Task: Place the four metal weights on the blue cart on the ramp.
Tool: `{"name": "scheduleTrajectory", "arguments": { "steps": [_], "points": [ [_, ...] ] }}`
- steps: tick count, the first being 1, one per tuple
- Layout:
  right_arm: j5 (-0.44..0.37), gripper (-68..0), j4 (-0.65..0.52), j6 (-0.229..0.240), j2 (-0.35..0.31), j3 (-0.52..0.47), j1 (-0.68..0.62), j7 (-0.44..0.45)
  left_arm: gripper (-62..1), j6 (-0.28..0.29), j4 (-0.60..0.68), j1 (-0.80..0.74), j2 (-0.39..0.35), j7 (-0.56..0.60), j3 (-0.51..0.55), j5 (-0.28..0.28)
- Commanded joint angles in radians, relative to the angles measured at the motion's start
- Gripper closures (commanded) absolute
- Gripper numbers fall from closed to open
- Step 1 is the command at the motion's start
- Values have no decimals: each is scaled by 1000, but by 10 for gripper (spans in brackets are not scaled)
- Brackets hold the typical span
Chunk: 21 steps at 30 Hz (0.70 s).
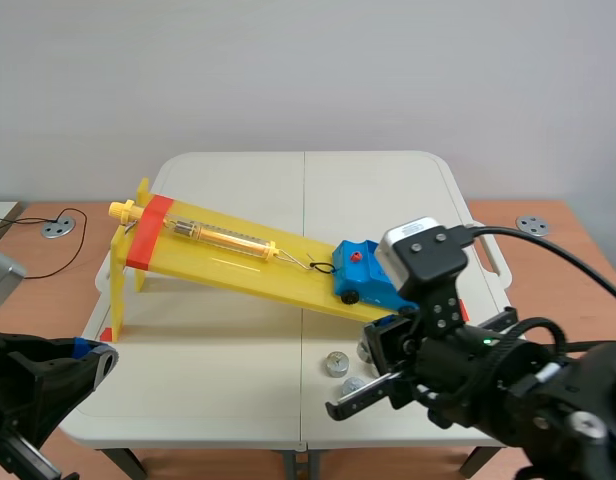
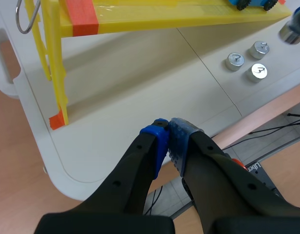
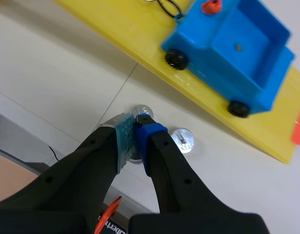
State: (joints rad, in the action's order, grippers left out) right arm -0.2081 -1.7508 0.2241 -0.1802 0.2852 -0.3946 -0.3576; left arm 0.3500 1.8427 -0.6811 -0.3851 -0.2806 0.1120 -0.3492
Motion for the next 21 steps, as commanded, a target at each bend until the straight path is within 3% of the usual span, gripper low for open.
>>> {"name": "scheduleTrajectory", "arguments": {
  "steps": [1,7,10,15,21],
  "points": [
    [-116,-6,-161,-14,-31,-73,-2,91,-31,20,66,20,8,96,12,-74],
    [-302,-6,-231,-10,-25,-225,-7,64,-32,20,66,20,8,96,12,-74],
    [-356,-6,-230,0,-1,-290,12,63,-32,20,66,20,8,96,12,-74],
    [-384,-6,-206,5,55,-347,88,59,-32,20,66,20,8,96,12,-74],
    [-388,-6,-63,29,112,-350,213,61,-32,20,66,20,8,96,12,-74]
  ]
}}
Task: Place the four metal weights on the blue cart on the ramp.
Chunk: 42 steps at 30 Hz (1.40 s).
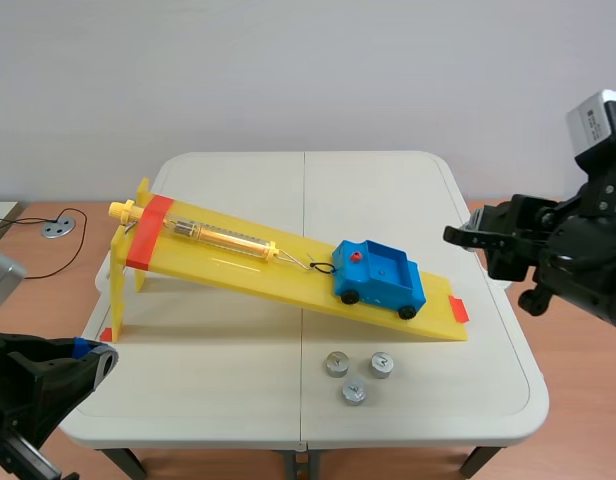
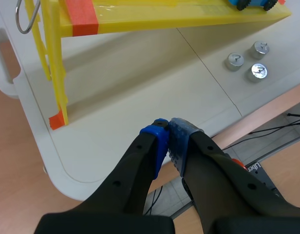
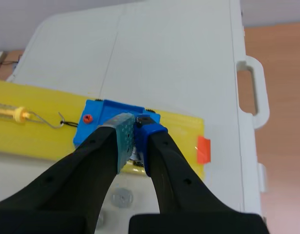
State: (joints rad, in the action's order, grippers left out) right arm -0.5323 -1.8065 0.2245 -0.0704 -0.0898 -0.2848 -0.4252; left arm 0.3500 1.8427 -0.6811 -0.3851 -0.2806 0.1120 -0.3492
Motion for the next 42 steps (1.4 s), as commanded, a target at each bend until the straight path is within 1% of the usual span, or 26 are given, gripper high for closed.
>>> {"name": "scheduleTrajectory", "arguments": {
  "steps": [1,4,11,14,19,24,30,33,38,42],
  "points": [
    [-67,-6,21,41,11,25,126,129,-32,20,66,20,8,96,12,-74],
    [-69,-6,89,80,36,26,189,132,-31,20,66,20,8,96,12,-74],
    [-71,-6,215,92,79,26,300,140,-32,20,66,20,8,96,12,-74],
    [-71,-6,274,122,91,26,343,142,-31,20,66,20,8,96,12,-74],
    [-71,-6,362,137,114,26,397,143,-32,20,66,19,8,96,12,-74],
    [-65,-6,434,140,130,26,438,154,-32,20,66,19,8,96,12,-74],
    [-39,-6,484,142,141,26,470,177,-31,20,66,19,8,96,12,-74],
    [-28,-6,502,143,148,27,477,184,-31,20,66,19,8,96,12,-74],
    [-5,-6,513,135,149,27,482,223,-32,20,66,19,8,96,12,-74],
    [5,-8,513,135,148,27,481,222,-32,20,66,19,8,96,12,-74]
  ]
}}
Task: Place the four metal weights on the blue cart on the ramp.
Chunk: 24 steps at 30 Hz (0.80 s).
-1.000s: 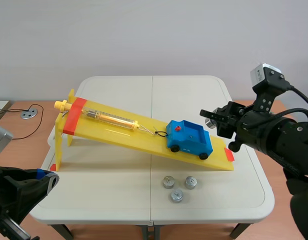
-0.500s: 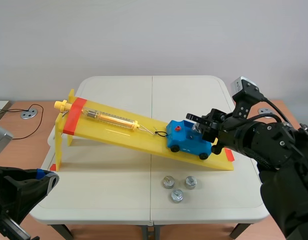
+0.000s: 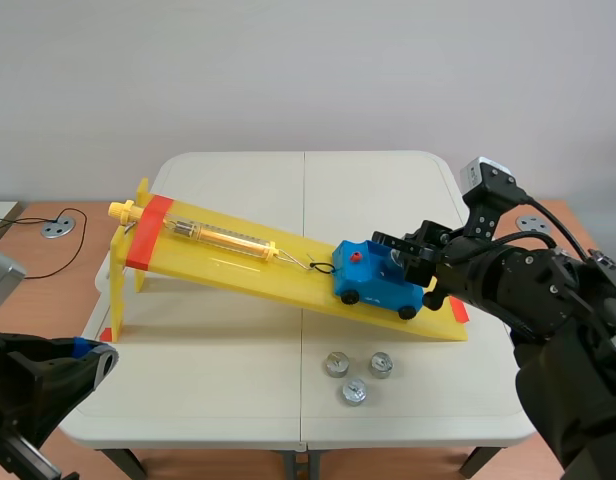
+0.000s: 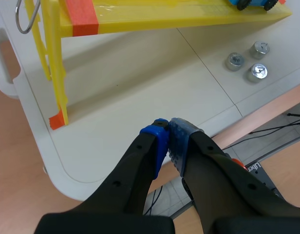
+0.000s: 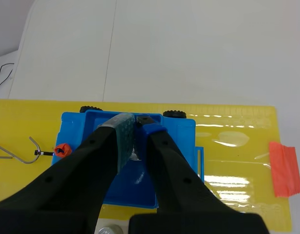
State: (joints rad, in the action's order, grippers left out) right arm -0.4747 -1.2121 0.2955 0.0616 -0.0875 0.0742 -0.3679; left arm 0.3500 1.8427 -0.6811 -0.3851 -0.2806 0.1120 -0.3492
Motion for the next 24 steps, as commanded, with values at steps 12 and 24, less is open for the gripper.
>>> {"name": "scheduleTrajectory", "arguments": {
  "steps": [12,24],
  "points": [
    [-57,-200,-136,177,5,-21,108,105,-32,20,66,19,8,96,12,-74],
    [-121,-207,-509,234,-190,-39,-168,39,-32,20,66,20,8,96,12,-74]
  ]
}}
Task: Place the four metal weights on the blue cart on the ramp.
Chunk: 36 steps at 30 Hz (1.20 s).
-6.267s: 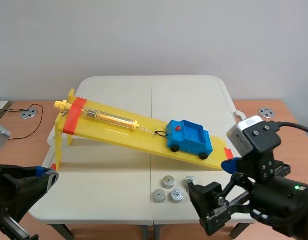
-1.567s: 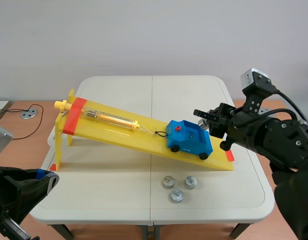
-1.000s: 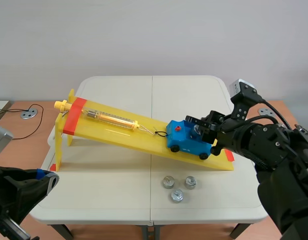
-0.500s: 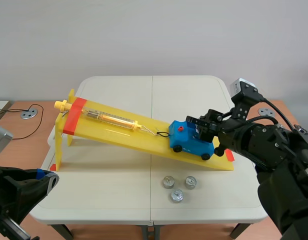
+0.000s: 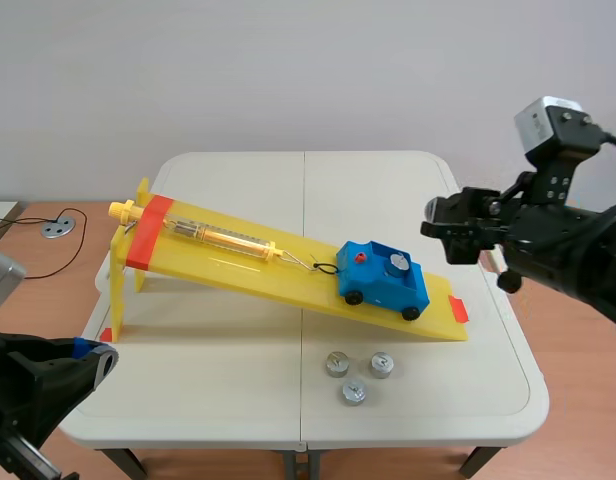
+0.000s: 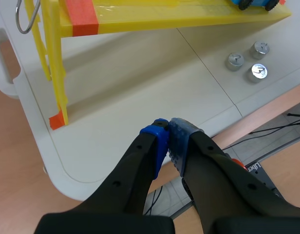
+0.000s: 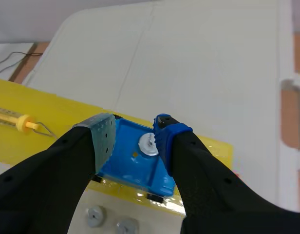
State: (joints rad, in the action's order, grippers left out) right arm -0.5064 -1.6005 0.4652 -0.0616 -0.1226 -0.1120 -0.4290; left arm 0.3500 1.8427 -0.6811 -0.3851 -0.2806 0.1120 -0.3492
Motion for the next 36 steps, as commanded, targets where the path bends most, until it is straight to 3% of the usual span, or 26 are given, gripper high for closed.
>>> {"name": "scheduleTrajectory", "arguments": {
  "steps": [1,8,14,23,36],
  "points": [
    [-89,-207,-145,64,-85,-3,-8,100,-31,20,66,20,8,96,12,-74],
    [-87,-207,-273,64,-195,-3,-171,74,-31,20,66,20,8,96,12,-74],
    [-32,-206,-323,63,-244,-2,-288,74,-32,20,66,19,8,96,12,-74],
    [141,-207,-265,39,-241,98,-291,152,-32,20,66,20,8,96,12,-74],
    [332,-234,-35,-30,-138,304,-140,232,-32,20,66,19,8,96,12,-74]
  ]
}}
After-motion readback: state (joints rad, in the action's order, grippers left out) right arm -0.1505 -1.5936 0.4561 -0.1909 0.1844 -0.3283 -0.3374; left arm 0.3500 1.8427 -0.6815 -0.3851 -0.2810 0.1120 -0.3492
